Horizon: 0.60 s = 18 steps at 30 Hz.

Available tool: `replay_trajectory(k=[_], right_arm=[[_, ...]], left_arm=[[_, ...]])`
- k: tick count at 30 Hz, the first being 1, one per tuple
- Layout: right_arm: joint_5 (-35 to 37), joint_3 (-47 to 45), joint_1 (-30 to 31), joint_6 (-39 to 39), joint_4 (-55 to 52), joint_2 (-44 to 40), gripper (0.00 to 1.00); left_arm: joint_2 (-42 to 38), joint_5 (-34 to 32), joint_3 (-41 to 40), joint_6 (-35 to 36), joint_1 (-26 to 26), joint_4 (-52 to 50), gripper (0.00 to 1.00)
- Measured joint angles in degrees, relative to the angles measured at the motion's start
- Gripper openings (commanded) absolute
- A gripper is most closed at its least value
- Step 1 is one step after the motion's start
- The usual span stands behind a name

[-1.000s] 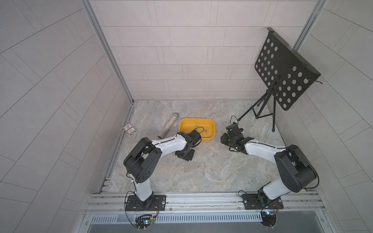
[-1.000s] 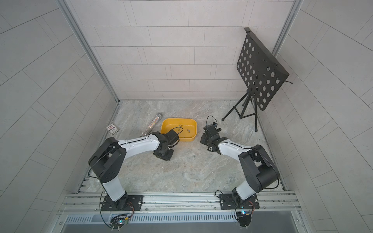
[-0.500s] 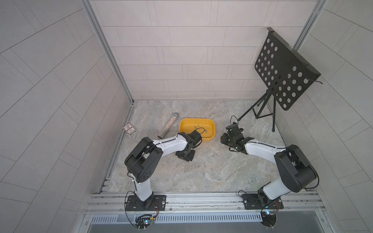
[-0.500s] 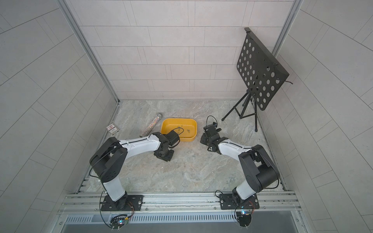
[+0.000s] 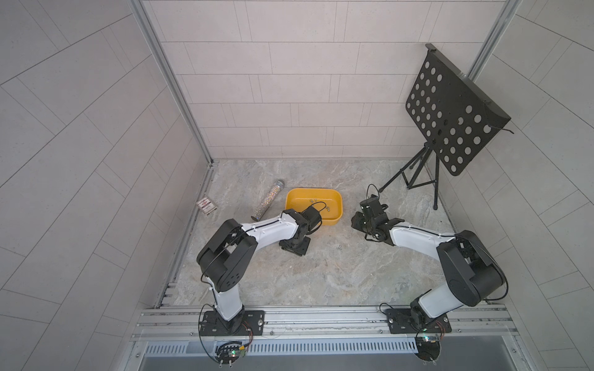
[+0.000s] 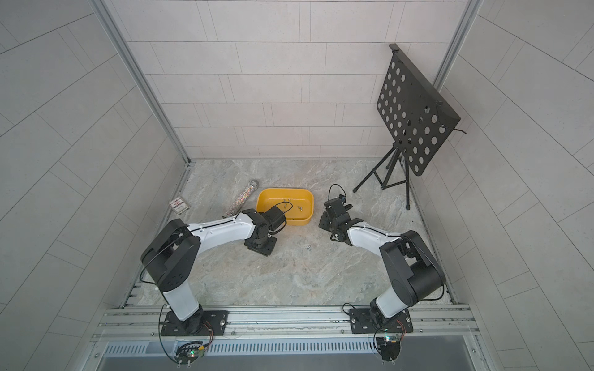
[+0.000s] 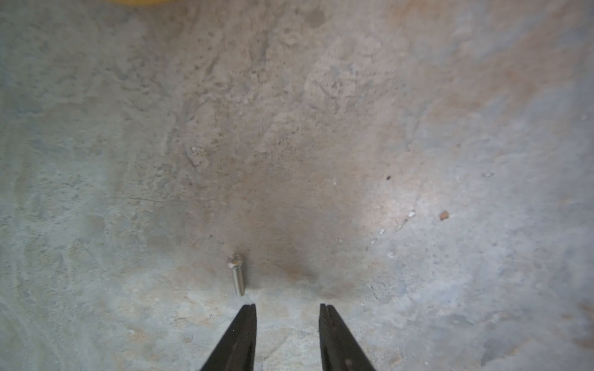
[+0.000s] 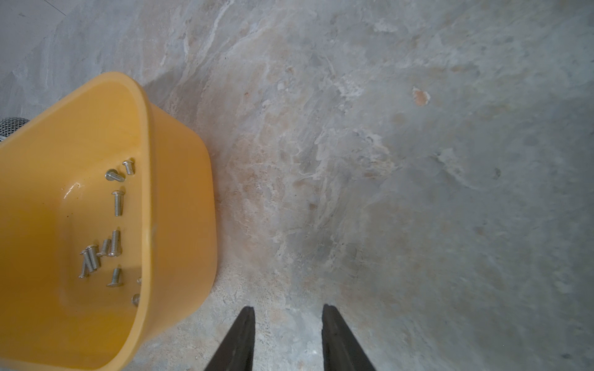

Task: Put the screws on the desktop into the storage box
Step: Pick up the screw from the center of the board.

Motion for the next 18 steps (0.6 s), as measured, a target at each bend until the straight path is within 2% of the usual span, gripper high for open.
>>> replay_trajectory(k=[10, 18], right_arm=[[-0.15, 0.0, 0.0, -0.02, 0.0, 0.0, 0.39], [-0.42, 0.0, 0.0, 0.0, 0.0, 0.02, 0.4]], left_arm=[[1.18, -1.68, 0.76, 0.0, 0.85, -0.42, 0.44], [0.85, -3.26, 0.74, -0.87, 3.96, -0.96, 0.47]])
